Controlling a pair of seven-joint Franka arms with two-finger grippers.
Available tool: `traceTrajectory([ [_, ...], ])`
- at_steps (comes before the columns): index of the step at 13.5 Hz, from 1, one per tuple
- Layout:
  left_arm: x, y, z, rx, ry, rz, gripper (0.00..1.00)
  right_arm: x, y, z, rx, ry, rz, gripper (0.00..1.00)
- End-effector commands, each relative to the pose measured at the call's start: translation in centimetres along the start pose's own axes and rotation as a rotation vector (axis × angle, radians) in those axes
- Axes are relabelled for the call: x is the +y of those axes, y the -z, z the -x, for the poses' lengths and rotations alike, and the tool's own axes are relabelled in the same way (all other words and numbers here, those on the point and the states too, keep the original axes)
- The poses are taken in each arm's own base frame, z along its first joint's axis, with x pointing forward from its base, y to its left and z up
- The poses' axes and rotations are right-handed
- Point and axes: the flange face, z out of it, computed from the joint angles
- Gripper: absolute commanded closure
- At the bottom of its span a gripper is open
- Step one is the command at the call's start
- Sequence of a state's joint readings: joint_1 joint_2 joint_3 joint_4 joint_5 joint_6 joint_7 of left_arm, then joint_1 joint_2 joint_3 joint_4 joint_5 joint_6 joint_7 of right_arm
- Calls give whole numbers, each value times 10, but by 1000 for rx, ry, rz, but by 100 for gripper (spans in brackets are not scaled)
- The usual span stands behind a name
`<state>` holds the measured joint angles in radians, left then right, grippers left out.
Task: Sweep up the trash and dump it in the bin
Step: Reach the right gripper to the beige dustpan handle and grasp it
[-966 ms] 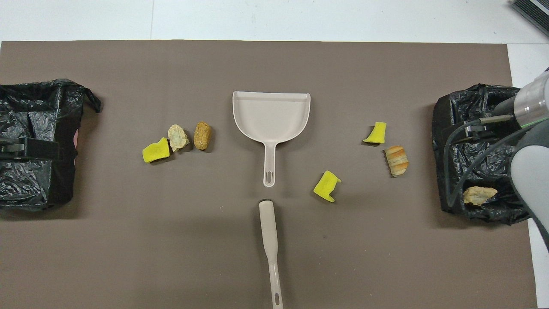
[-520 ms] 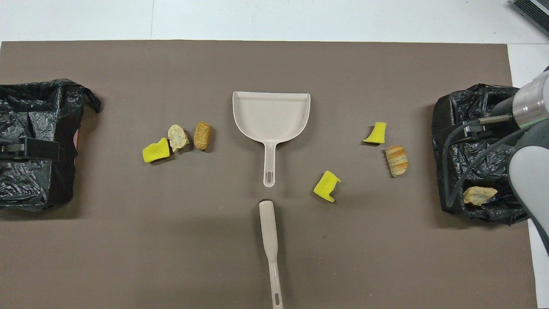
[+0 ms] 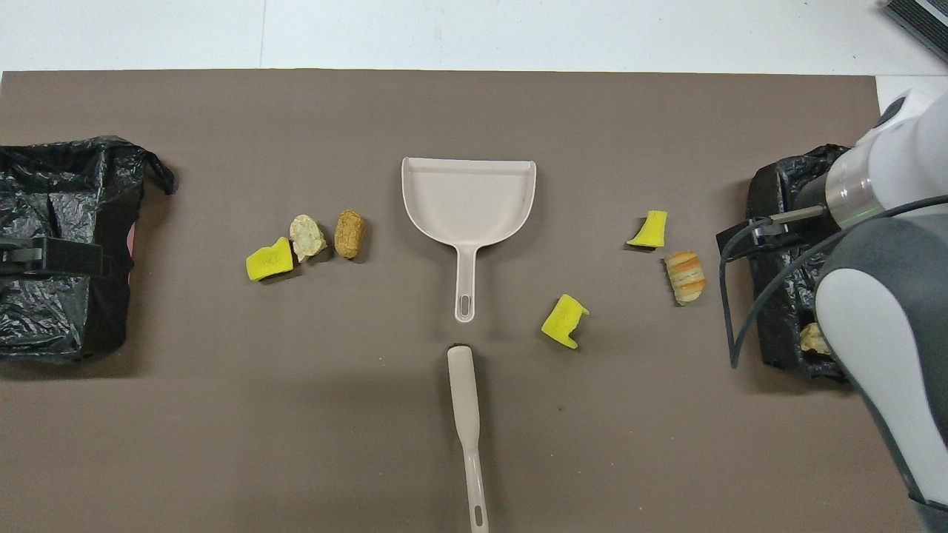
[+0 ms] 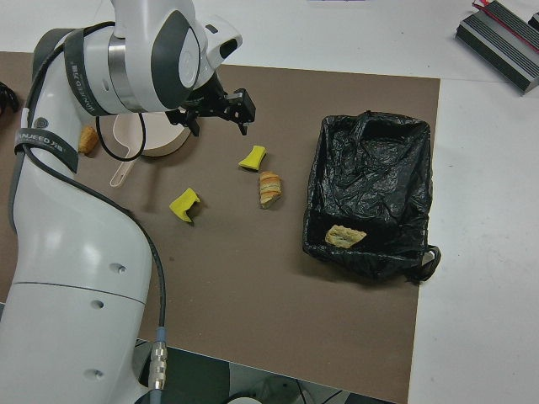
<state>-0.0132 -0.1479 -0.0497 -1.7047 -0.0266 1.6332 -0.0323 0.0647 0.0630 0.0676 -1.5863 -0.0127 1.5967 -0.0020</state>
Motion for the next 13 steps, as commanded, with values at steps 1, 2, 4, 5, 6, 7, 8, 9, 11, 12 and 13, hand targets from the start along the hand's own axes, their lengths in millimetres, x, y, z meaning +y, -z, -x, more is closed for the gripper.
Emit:
traceTrajectory([
  [1,-2,7,4,-4,2,9,0,-6,-8,-5,2,8,-11,0],
  [2,-2,6,4,-6,2,9,0,-14,-12,-7,-4,16,-10,0],
  [4,-2,7,4,-4,2,9,0,-42,-21,-18,-12,32,-18,0],
  [5,-2,7,4,-4,2,9,0,-63,-32,-25,-27,19,-45,0],
  [6,-2,7,4,-3,2,9,0,-84,-43,-31,-33,9,-51,0],
  [7,-3,6,4,-6,3,9,0,-108,-51,-36,-17,8,-55,0],
  [8,-2,7,4,-4,2,9,0,-131,-60,-39,-12,-8,-55,0],
  [9,-2,6,4,-6,2,9,0,-153,-68,-42,-4,-33,-56,0],
  [11,-2,6,4,-6,2,9,0,-186,-83,-51,23,-78,-66,0],
  [12,-3,6,4,-6,3,9,0,-201,-90,-57,35,-98,-72,0],
  [13,-3,5,4,-7,3,9,0,-225,-102,-59,41,-113,-76,0],
])
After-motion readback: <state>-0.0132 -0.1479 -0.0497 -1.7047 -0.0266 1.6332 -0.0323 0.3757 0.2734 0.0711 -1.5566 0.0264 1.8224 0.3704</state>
